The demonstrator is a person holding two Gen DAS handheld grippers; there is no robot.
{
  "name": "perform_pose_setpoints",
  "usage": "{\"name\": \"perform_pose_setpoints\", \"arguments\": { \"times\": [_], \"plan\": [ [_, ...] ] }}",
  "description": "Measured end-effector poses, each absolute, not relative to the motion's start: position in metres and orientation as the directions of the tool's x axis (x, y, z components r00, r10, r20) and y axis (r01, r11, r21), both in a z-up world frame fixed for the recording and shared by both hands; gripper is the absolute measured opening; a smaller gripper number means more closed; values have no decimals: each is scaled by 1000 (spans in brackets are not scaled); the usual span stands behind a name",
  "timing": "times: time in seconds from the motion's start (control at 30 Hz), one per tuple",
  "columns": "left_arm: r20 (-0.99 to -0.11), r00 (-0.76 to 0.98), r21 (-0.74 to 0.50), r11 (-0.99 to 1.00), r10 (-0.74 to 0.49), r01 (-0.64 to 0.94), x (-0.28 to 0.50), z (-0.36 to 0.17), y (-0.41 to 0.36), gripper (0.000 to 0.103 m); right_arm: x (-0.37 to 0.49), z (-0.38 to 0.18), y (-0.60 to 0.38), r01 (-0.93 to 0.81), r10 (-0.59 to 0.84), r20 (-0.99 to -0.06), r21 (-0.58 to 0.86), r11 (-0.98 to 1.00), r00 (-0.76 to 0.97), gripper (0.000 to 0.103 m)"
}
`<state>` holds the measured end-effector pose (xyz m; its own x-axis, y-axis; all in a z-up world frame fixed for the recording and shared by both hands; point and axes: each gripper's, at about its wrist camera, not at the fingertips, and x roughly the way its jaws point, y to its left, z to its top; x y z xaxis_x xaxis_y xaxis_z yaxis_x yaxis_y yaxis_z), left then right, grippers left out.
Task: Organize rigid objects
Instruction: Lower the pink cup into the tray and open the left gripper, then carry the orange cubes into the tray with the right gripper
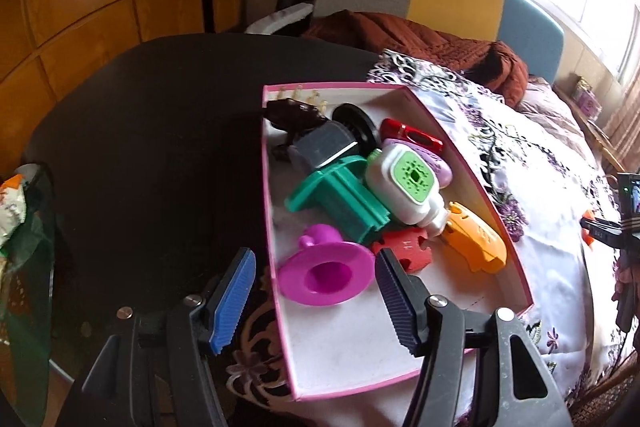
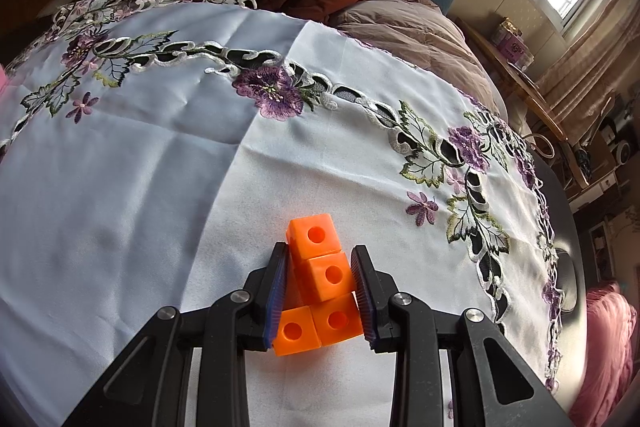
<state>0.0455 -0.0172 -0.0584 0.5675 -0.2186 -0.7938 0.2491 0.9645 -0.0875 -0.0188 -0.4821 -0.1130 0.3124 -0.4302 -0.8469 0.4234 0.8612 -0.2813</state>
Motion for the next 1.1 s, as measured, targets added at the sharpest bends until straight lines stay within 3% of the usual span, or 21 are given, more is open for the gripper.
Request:
{"name": "perform_pose_setpoints", "arguments": {
  "times": [0.53,1.1],
  "plan": [
    [-751,626,-90,971,-212,221,34,-35,-4,63,-14,-87,-459,410,-319,-859,-144,901,400,26],
    [-745,638,-105,979,-193,174,34,-37,15,63,4,-19,-294,23,33,-794,59,998,607,24]
  ]
}}
